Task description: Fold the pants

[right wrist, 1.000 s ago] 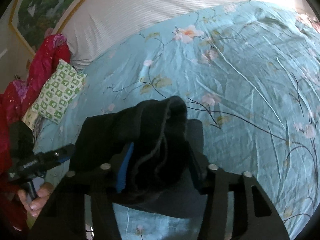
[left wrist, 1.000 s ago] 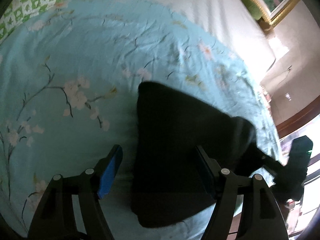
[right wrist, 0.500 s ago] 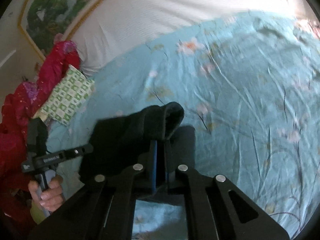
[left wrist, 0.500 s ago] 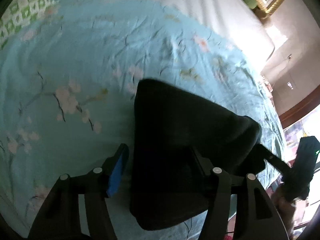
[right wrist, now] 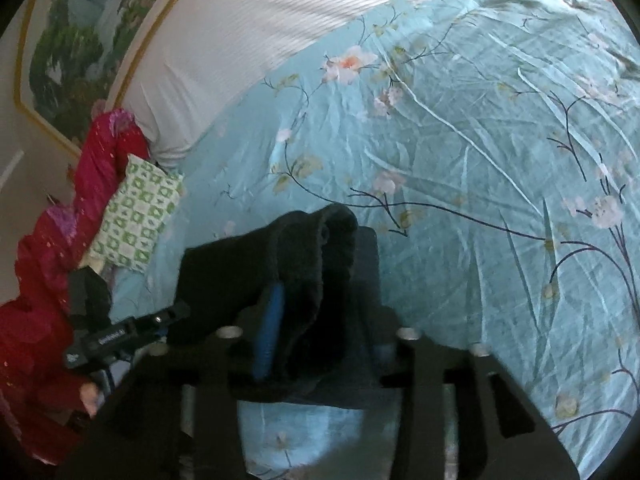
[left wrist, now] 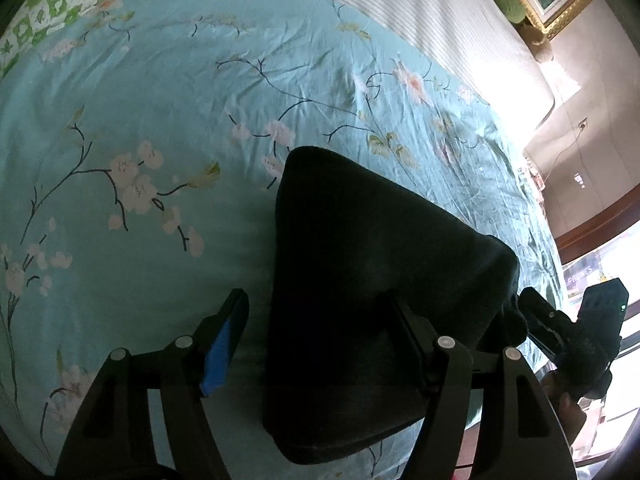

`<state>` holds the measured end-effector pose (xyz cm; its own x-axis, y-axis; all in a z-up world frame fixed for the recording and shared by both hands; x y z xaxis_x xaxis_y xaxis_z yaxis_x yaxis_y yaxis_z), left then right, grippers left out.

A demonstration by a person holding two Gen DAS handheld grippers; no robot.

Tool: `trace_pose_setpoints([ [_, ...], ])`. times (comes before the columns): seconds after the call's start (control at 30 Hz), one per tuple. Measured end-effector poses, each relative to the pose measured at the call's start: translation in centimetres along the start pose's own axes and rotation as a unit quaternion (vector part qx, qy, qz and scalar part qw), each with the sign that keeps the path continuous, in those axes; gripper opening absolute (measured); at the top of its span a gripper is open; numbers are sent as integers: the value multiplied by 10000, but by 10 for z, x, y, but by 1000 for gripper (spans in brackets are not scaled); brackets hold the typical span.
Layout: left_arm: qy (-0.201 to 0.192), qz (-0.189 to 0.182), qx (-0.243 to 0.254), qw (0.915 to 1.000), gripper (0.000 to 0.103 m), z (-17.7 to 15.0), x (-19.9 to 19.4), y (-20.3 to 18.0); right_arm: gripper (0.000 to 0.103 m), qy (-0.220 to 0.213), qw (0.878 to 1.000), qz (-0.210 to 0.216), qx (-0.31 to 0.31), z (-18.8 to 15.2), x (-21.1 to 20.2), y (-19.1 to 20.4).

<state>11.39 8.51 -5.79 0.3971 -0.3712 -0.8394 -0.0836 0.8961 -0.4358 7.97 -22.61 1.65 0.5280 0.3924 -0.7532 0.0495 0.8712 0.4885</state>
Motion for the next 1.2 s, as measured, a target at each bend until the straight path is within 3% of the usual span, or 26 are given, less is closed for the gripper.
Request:
trace_pose_setpoints([
  [0.1, 9, -37, -15, 10000, 70, 1, 0, 0, 48, -96, 9998, 186, 16, 3, -5, 5],
  [0.33, 83, -33, -12, 10000, 72, 0, 11, 0, 51, 342, 9994, -18, 34, -7, 24, -11],
  [0.47, 162, -146, -133, 9997, 72, -2, 21, 3, 58, 303, 9992, 157, 206, -12, 29, -26],
  [0.7, 118, -203, -79, 9997, 59, -3, 24, -7, 58, 344, 9992, 119, 156, -12, 31, -23],
  [0.77, 73, -253, -59, 9996, 50, -3, 22, -9, 55, 347, 9993, 122, 107, -12, 30, -21],
  [0.9, -79, -399, -1, 9992, 37, -2, 12, -13, 40, 317, 9993, 79, -192, -12, 26, -8],
  [1.2, -578, -471, 163, 9971, 32, 12, -32, -15, 31, 157, 9972, 280, -673, 5, 15, 30],
])
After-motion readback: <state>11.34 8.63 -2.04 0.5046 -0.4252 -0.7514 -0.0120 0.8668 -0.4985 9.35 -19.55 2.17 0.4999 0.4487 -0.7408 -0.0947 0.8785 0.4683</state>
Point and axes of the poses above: each gripper's, at about its wrist camera, not at the fingertips, and x roughly the way its jaws point, y to its left, z to its top, the point moved 8 cm from there along x, roughly the way its jaws point, and after that the axes turned 5 degrees about y, right-handed, at the moved point
